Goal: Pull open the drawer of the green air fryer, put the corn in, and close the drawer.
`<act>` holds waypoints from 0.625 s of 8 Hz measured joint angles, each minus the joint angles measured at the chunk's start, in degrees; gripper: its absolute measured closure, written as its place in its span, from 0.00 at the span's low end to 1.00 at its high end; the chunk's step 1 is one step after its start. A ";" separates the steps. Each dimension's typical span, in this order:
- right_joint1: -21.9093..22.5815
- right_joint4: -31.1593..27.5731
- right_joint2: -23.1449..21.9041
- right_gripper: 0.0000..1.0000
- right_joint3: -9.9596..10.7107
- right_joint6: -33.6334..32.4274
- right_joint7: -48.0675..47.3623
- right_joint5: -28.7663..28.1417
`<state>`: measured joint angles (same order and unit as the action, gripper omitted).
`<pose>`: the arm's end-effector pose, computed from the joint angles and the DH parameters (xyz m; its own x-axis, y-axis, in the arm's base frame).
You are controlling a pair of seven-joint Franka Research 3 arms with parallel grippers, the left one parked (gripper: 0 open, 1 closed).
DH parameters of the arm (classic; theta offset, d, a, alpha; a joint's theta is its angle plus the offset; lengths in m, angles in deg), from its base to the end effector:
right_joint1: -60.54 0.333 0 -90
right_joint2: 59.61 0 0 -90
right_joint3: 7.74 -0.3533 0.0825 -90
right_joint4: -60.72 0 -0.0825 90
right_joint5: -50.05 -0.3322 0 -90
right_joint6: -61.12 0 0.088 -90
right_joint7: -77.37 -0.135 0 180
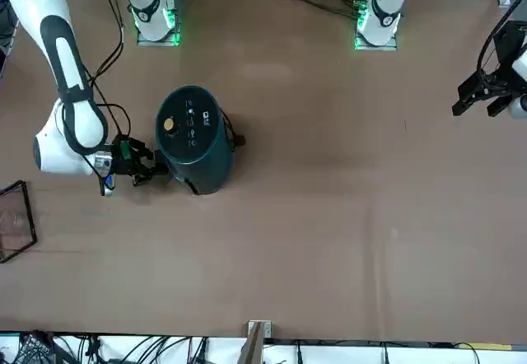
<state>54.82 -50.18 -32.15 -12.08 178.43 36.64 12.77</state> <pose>0.5657 0.0320 0.2706 0.3362 -0.7204 -0.6067 -0.9194 -0.3905 -0.0457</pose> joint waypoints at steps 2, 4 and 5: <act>0.17 -0.02 0.04 0.55 -0.02 0.19 -0.01 -0.02; 0.89 -0.12 0.03 0.55 0.02 0.45 -0.09 0.03; 0.97 -0.18 0.03 0.55 0.02 0.53 -0.09 0.02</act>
<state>55.79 -50.36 -32.12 -12.06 178.96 36.55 12.78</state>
